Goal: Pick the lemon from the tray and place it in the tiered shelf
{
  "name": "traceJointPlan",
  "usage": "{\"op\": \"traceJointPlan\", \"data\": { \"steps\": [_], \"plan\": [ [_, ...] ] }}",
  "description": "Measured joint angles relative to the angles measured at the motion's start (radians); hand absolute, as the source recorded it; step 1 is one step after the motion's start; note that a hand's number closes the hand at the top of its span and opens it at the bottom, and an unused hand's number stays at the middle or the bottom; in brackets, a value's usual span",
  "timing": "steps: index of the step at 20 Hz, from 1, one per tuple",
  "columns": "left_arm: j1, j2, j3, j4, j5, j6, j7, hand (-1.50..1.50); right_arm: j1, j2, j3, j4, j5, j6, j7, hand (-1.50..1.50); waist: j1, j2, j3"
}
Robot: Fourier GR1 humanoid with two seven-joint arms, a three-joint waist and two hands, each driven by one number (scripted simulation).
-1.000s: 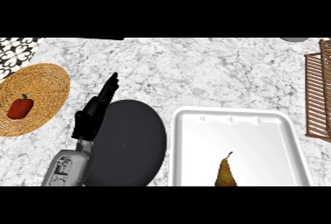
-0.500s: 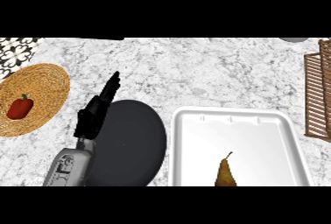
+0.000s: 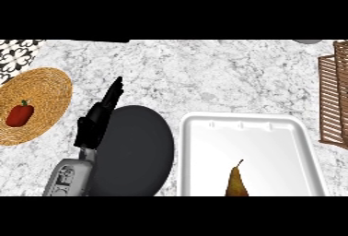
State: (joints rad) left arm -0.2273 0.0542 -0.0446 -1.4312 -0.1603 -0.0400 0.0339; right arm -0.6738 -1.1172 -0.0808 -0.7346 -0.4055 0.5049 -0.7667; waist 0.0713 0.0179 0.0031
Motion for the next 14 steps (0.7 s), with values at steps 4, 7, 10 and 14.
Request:
{"op": "traceJointPlan", "data": {
  "steps": [4,7,10,14],
  "plan": [
    [0.005,-0.007,-0.004,0.015,-0.005,0.005,-0.023,0.0,-0.056,0.002,0.035,0.095,0.123,-0.111,-0.042,-1.5,0.003,0.005,0.0],
    [0.014,-0.009,-0.007,0.012,-0.009,0.009,-0.028,0.0,-0.096,0.008,0.051,0.184,0.179,-0.14,-0.068,-1.5,0.002,0.006,0.001],
    [-0.011,-0.004,0.004,0.029,-0.003,0.003,-0.024,0.0,-0.14,0.018,0.056,0.249,0.202,-0.138,-0.072,-1.5,-0.001,0.007,0.001],
    [-0.002,-0.009,-0.002,0.008,-0.006,0.007,-0.011,0.0,-0.187,0.021,0.052,0.314,0.199,-0.091,-0.042,-1.5,0.0,0.006,0.001]
  ]
}}
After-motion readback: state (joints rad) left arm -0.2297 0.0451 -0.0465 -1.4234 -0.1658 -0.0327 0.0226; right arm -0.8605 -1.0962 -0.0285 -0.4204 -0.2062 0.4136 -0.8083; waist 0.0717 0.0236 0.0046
